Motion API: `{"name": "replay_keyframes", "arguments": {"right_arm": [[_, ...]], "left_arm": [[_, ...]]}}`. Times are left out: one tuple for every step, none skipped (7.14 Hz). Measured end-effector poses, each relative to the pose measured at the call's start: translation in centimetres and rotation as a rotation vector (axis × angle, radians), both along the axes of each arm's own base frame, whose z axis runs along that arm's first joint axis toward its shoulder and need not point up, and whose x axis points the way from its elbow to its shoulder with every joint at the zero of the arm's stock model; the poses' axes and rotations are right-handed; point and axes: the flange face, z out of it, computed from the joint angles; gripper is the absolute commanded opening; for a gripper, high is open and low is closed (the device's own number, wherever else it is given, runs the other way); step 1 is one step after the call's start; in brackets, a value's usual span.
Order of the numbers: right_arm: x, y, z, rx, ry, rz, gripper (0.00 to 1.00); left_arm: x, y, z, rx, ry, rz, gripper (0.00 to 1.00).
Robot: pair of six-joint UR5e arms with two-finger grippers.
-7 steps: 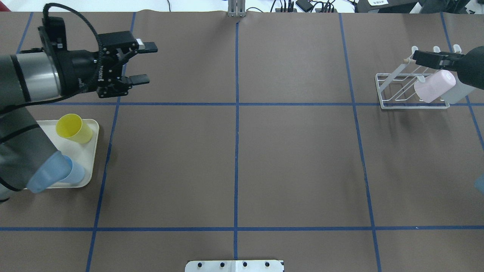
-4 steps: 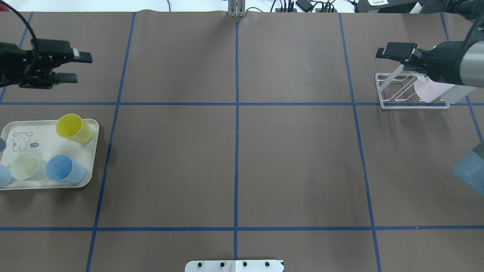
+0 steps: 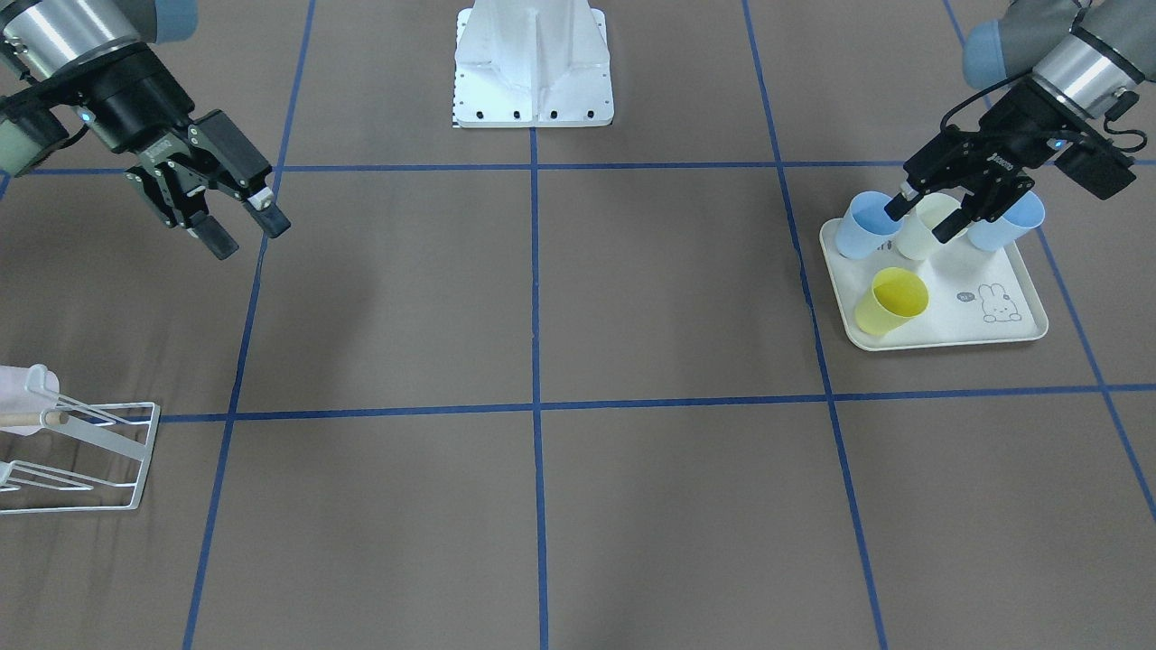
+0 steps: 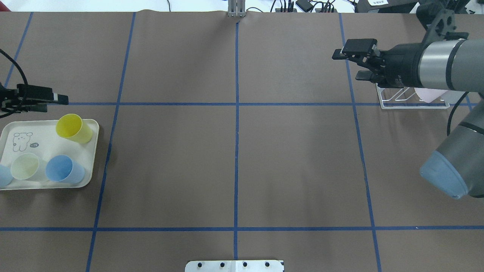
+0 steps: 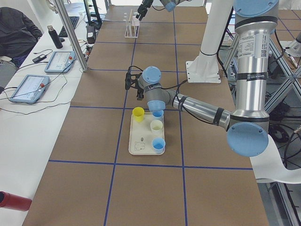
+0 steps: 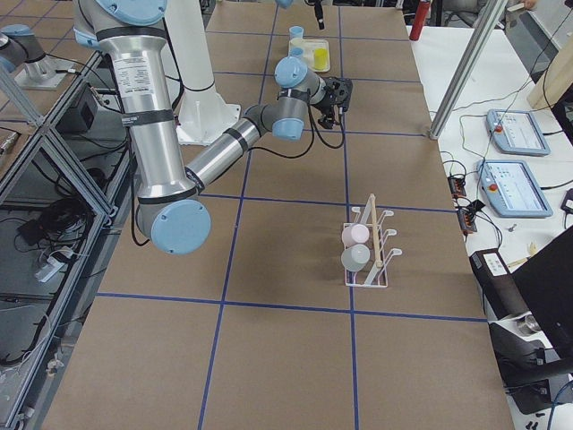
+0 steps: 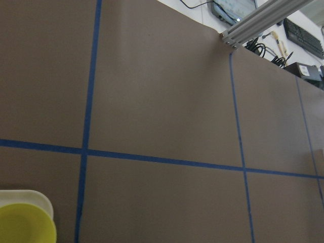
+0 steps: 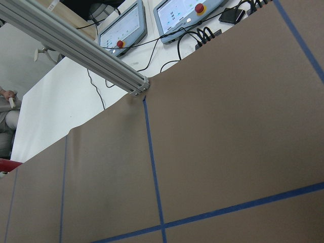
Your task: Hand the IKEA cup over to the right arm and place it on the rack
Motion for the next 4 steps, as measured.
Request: {"name": "replay_keyframes", "arguments": {"right_arm": [[-1.2, 0.1, -0.7, -0.018, -0.025, -0.005, 1.0], [-2.1, 0.0, -1.0, -0.028, -0.04, -0.006, 1.0], [-2.8, -0.2, -0.9, -0.026, -0.054, -0.007, 1.0], [-3.3, -0.5, -0.6, -0.018, -0.068, -0.007, 1.0]], "left_arm": [[1.3, -0.2, 1.1, 0.0, -0.087, 0.043, 1.0], [2.1, -0.7, 2.2, 0.018, -0.187, 0.079, 1.0], [2.6, -1.3, 3.0, 0.042, -0.267, 0.111, 1.0], [2.8, -1.7, 3.9, 0.062, -0.316, 0.141, 1.0]]}}
